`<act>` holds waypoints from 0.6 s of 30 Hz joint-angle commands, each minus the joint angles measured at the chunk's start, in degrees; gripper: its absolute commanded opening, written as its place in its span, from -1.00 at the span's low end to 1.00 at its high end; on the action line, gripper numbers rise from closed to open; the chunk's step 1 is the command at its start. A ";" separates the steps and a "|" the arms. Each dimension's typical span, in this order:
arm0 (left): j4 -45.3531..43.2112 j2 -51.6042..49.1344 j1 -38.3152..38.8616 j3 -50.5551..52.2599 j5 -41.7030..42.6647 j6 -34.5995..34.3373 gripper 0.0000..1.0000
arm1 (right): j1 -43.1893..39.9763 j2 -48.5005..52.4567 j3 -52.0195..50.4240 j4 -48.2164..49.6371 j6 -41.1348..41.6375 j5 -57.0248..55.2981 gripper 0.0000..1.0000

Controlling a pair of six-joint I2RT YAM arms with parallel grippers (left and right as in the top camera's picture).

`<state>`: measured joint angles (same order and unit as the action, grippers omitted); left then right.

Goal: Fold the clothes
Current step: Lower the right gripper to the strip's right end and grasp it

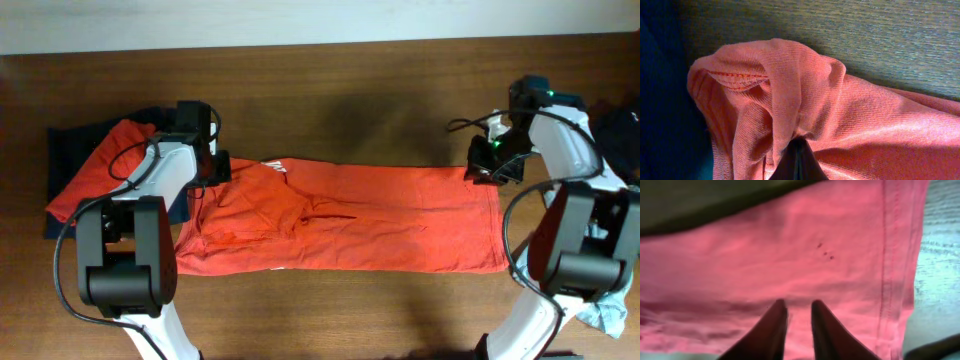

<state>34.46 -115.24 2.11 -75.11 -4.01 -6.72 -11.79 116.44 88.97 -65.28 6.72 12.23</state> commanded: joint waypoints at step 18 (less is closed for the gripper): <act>0.76 -1.16 -0.26 0.17 -1.40 -0.50 -0.99 | 0.11 12.28 -0.28 19.02 5.77 -14.27 -0.76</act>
<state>34.50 -115.24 2.13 -75.13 -4.05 -6.72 -11.79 123.68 89.12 -50.19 11.79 3.40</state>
